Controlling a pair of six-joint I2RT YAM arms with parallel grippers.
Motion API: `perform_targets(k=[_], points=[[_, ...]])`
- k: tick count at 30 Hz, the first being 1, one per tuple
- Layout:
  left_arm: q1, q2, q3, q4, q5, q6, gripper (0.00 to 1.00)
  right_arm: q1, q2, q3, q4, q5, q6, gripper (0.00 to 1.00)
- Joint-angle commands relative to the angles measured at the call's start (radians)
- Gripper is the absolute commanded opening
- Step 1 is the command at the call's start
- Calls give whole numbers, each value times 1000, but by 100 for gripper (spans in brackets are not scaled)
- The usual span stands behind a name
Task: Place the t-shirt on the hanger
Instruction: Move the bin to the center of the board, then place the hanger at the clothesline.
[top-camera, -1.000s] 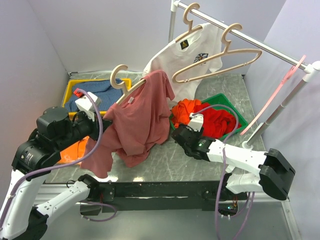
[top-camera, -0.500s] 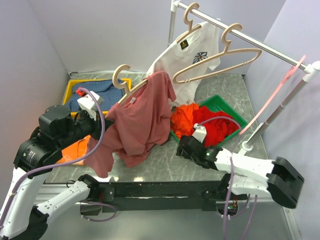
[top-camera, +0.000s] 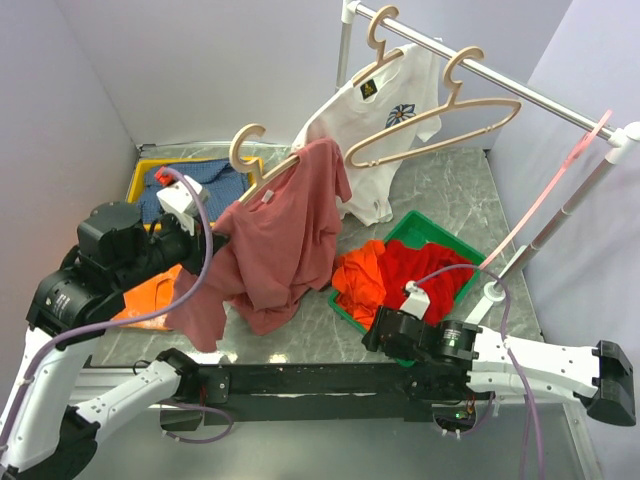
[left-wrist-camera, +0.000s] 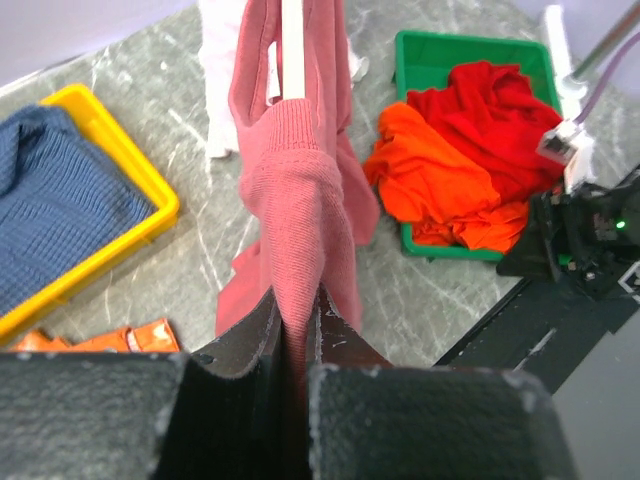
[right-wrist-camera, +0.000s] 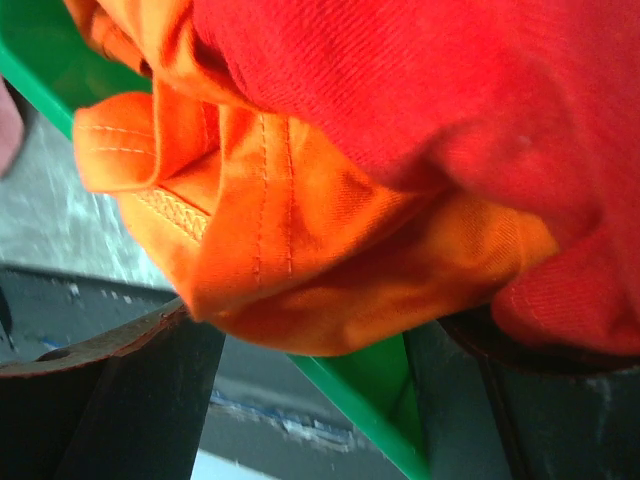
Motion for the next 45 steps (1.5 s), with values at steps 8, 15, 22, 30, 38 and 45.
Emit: perform_targets(k=[8,15,22,30,38,45], points=[[2,173,185,135,120,38,1,37,-29,168,-296,200,74,75],[2,221,195,209,277,38,1,38,32,369,-331,378,-41,75],[-18,259,227,245,345,88,1,38,98,530,-285,492,-154,76],[-108,409,406,213,132,108,1,38,121,661,-265,587,-226,76],[-148,500,448,262,2,80,1,38,143,759,-155,642,-335,76],[-176,606,573,244,-91,93,1,37,184,719,-167,624,-300,75]])
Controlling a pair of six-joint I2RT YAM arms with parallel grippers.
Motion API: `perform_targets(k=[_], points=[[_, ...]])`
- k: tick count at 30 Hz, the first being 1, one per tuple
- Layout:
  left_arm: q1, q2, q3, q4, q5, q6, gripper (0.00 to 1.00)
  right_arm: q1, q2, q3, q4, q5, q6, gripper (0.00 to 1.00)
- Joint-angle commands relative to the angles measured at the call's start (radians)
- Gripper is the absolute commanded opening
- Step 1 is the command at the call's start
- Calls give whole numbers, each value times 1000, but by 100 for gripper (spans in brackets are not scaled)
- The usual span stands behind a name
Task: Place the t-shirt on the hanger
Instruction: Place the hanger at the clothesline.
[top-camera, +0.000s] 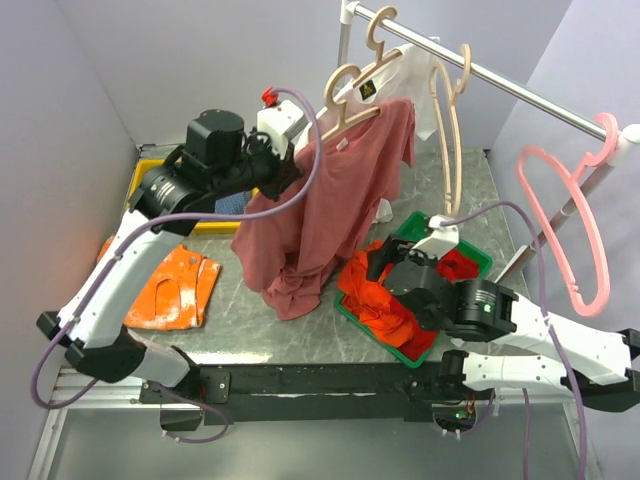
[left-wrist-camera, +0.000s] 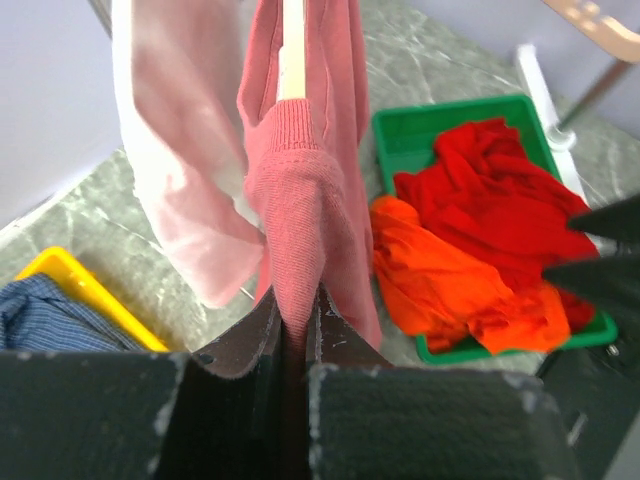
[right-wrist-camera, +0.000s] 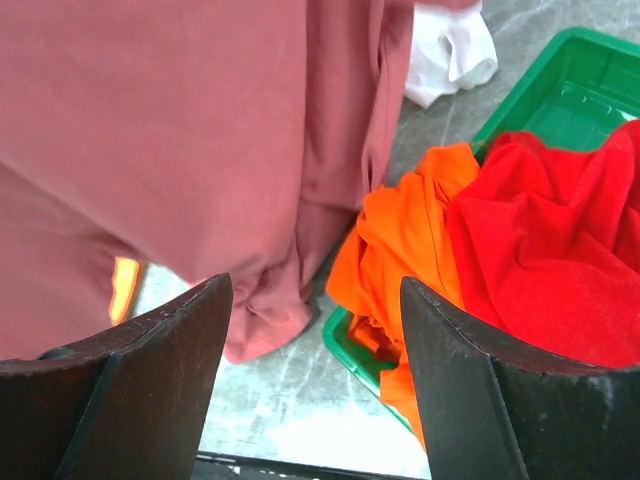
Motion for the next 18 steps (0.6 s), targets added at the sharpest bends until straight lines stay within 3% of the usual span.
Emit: perform_targets(k=[1,6,18], points=[[-17,44,163,101,-69,13,1,5,17,-20,27,23,15,75],[-37,119,274,87,-100,24,1,5,45,-97,29,-17,65,75],[-42,173,337,202,-82,19,1,5,103,-216,72,-86,130,76]])
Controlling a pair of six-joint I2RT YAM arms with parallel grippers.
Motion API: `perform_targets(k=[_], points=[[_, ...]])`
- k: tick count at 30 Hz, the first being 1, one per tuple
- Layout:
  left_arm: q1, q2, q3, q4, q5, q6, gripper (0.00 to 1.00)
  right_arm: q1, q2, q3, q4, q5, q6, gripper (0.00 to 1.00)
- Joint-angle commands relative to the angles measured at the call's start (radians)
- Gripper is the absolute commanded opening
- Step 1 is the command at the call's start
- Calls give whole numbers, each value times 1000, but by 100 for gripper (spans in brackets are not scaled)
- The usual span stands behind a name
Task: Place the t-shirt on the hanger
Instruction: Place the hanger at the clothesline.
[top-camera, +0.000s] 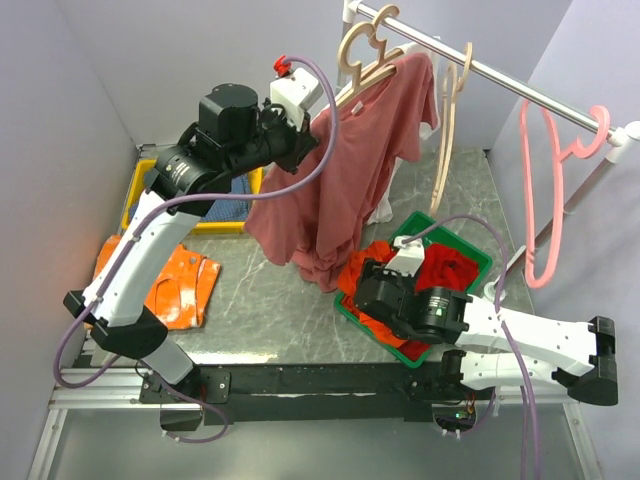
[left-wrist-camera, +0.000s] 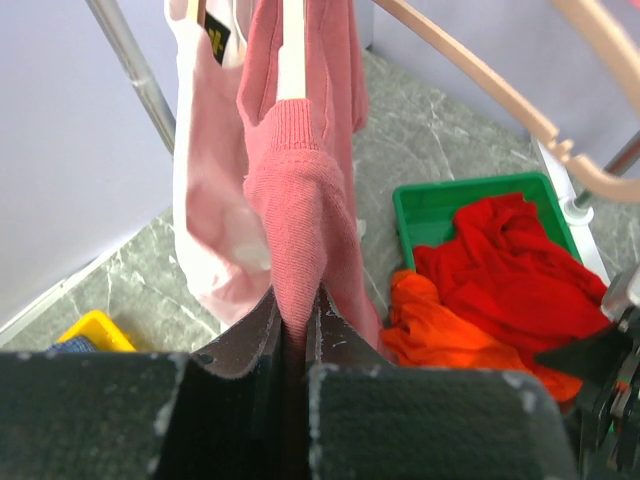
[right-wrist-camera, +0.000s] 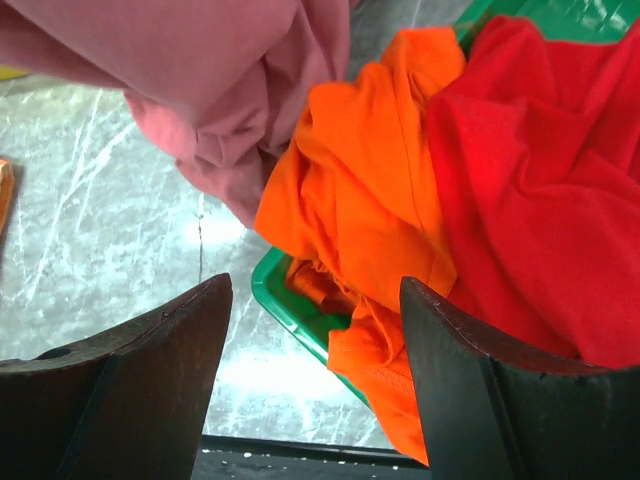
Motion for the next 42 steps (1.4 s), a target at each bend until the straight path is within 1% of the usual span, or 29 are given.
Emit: perform_targets(k=[1,2,5,6,8,9,10,14,16,17,20,21,23,25,30,34,38,42], points=[[-5,-9,51,202,13,9,1,5,-4,-29,37,4,52,76],[-5,0,53,205,14,10,1,5,-4,-37,37,4,61,76],[-5,40,97,124,42,33,1,5,2,-69,37,1,79,76],[-6,43,79,91,43,38,1,5,2,-75,34,1,84,76],[-6,28,26,87,66,32,1,5,3,-101,40,-4,95,76],[-8,22,-36,93,77,29,1,4,3,-109,43,-4,96,76],[-11,17,-53,87,82,30,1,5,2,-121,51,-8,96,76],[-34,42,-52,60,51,12,1,5,3,-137,52,-14,107,76],[-37,47,-52,75,27,-8,1,5,0,-144,55,-14,110,76],[-40,56,-45,84,22,-14,1,5,-4,-147,57,-16,110,76],[-49,97,36,80,1,-39,1,5,-9,-155,60,-18,110,76],[-52,109,88,79,-18,-43,1,5,-9,-155,58,-16,110,76],[-58,148,139,78,-32,-42,1,5,-10,-155,55,-16,112,76],[-60,171,186,92,-39,-43,1,5,-13,-157,60,-16,110,76],[-60,221,188,159,-62,-42,1,7,-23,-158,55,-15,115,76],[-60,224,142,295,-58,-42,1,4,-32,-167,57,-16,118,76],[-60,249,154,355,-41,-33,1,5,-39,-172,61,-16,130,76],[-60,298,195,366,-29,-20,1,4,-53,-189,71,-16,141,76]])
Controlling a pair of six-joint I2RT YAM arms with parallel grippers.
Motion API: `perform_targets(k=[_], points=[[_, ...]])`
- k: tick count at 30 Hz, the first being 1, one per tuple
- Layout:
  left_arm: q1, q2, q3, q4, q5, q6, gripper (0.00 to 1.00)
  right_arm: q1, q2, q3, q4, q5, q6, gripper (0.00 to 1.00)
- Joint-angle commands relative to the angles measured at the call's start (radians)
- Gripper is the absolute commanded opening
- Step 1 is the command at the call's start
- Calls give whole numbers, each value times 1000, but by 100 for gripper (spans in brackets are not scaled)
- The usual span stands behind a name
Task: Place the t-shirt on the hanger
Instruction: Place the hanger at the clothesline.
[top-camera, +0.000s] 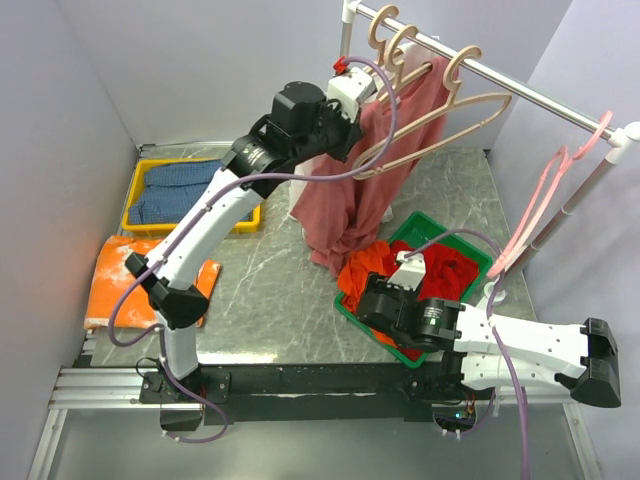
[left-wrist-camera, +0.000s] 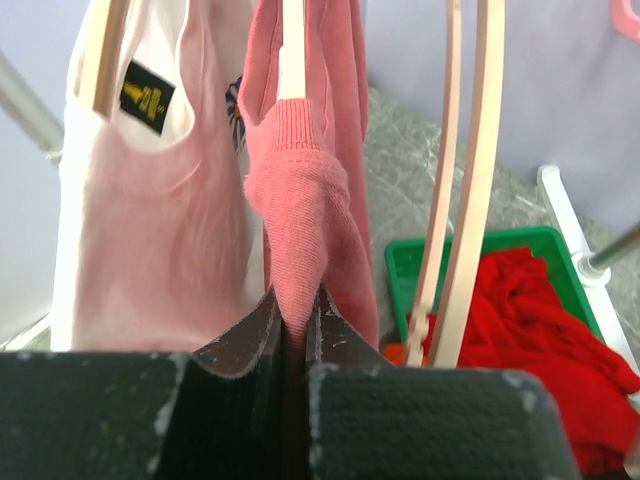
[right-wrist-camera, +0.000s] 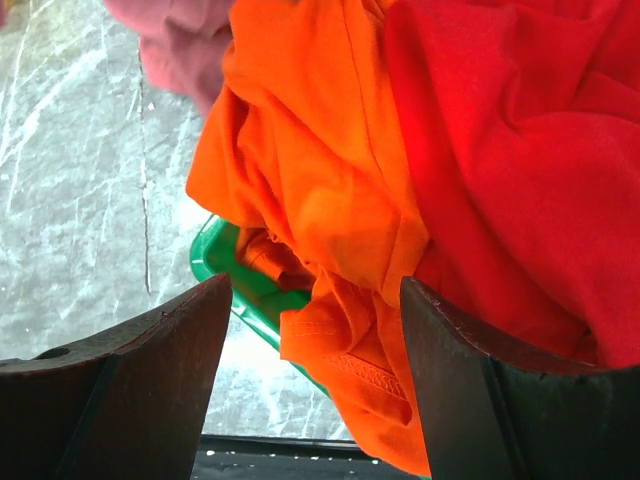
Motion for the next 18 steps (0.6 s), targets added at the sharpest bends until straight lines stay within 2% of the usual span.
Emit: perform_targets(k=[1,18], points=[[-3,41,76,189,19,17,1,5,-29,-14,21,31,41,76],[-5,101,129,294,14,34,2,14,-60,-34,2,40,70,75]])
